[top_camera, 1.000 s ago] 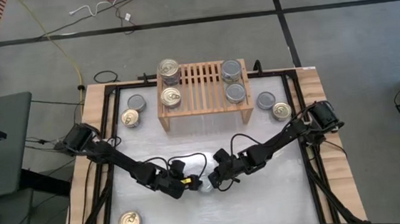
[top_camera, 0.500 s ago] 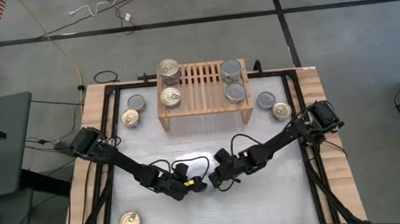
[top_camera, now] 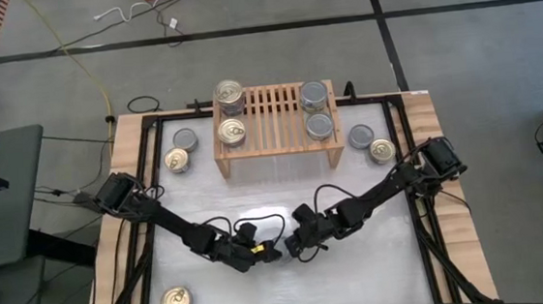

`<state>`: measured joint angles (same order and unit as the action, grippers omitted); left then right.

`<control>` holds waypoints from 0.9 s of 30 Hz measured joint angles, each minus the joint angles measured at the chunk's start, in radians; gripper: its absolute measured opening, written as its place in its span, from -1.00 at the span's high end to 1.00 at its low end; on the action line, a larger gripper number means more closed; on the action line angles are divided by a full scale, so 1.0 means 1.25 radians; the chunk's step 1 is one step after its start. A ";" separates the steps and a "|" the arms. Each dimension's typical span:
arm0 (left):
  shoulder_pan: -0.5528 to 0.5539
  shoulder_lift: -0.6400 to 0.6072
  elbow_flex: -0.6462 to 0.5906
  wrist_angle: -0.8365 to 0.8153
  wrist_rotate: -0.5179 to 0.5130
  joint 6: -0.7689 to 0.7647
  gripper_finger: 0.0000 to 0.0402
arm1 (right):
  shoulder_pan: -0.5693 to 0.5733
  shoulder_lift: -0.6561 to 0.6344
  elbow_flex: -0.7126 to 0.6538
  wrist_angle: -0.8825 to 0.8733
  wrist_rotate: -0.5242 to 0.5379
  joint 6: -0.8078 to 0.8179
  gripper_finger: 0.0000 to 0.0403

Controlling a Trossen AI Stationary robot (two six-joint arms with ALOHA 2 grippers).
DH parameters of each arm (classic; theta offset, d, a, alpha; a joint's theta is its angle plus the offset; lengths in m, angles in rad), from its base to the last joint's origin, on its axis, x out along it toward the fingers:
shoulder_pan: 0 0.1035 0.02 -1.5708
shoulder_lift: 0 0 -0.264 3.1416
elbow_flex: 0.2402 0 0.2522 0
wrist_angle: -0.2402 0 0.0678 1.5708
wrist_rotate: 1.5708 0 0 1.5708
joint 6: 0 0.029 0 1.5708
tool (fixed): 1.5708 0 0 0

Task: Stack canned seafood by type on shelf
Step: Stack the green tuna can on top of the other green tuna can on the shelf

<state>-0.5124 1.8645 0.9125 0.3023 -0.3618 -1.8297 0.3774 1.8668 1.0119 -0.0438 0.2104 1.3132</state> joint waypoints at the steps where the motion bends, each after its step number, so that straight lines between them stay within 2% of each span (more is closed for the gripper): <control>1: -0.002 0.000 0.000 0.000 0.002 -0.004 -0.41 | 0.001 0.000 0.000 -0.004 0.000 0.000 0.89; 21: 0.032 0.000 0.001 0.003 -0.017 0.006 -0.40 | 0.006 0.003 -0.002 0.020 -0.001 -0.010 0.89; 27: 0.042 0.000 0.001 0.004 -0.004 0.023 -0.20 | 0.006 0.003 -0.002 0.022 -0.001 -0.012 0.88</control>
<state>-0.4593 1.8645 0.9134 0.3076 -0.3664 -1.8009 0.3847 1.8706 1.0092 -0.0161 0.2092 1.2980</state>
